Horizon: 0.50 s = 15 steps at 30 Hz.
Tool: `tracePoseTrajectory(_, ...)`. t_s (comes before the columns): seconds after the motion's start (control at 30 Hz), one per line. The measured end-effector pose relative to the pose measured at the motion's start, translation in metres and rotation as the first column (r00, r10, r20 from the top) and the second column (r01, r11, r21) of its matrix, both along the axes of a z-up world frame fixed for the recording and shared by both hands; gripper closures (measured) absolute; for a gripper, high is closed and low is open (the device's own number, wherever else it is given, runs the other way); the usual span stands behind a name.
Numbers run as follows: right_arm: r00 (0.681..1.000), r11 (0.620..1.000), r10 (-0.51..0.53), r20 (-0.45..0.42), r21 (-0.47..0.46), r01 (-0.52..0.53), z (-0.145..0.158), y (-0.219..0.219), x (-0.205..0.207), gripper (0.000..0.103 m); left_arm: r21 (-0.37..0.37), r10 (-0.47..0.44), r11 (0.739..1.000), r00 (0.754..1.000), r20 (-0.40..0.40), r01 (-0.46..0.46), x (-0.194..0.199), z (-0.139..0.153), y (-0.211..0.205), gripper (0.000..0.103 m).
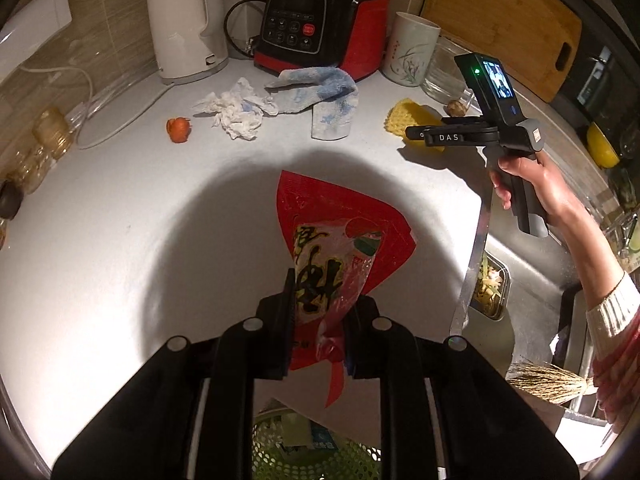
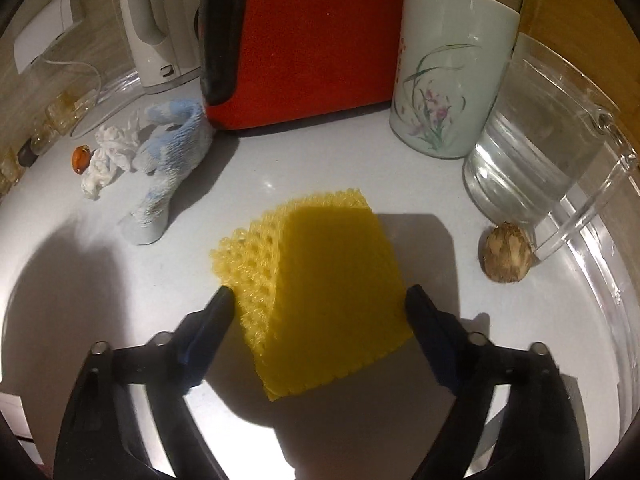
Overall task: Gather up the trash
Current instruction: 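Grasp the yellow mesh sponge with the right tool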
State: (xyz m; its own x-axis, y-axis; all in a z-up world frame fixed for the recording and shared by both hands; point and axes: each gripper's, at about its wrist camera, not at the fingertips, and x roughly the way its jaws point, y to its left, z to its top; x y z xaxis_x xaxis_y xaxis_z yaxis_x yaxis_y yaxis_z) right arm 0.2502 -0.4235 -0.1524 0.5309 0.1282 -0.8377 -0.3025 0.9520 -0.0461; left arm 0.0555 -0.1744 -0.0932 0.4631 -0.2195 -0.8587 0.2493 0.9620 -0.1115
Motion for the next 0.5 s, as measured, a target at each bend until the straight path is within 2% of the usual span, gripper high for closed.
tracePoseTrajectory(0.03,1.0,1.0,0.002,0.003,-0.009,-0.002,0.0,-0.001,0.0,0.028,0.0,0.007,1.0,1.0,0.0,-0.007,-0.001,0.001,0.0,0.084)
tracePoseTrajectory(0.13,1.0,0.999,0.004,0.021,-0.032,-0.003,0.001,-0.003,-0.002,0.045,0.002,0.02,1.0,1.0,0.002,-0.02,-0.004,0.003,-0.002,0.084)
tracePoseTrajectory(0.2,0.999,0.999,0.0,0.038,-0.048,0.002,0.002,-0.004,-0.003,0.069,0.004,0.028,1.0,1.0,0.0,-0.028,-0.004,0.003,-0.003,0.084)
tracePoseTrajectory(0.23,0.999,0.998,-0.006,0.048,-0.064,0.009,0.003,-0.005,-0.004,0.076,0.004,0.03,1.0,1.0,0.0,-0.03,-0.006,0.003,-0.004,0.084)
tracePoseTrajectory(0.3,0.998,0.998,-0.02,0.054,-0.064,0.023,0.004,-0.008,-0.005,0.081,0.006,0.033,0.999,0.999,0.001,-0.033,-0.007,0.004,-0.005,0.084)
tracePoseTrajectory(0.5,0.997,0.999,-0.048,0.065,-0.01,0.049,0.016,-0.009,-0.033,0.082,-0.005,0.016,1.0,1.0,0.012,-0.016,-0.018,0.011,-0.006,0.084)
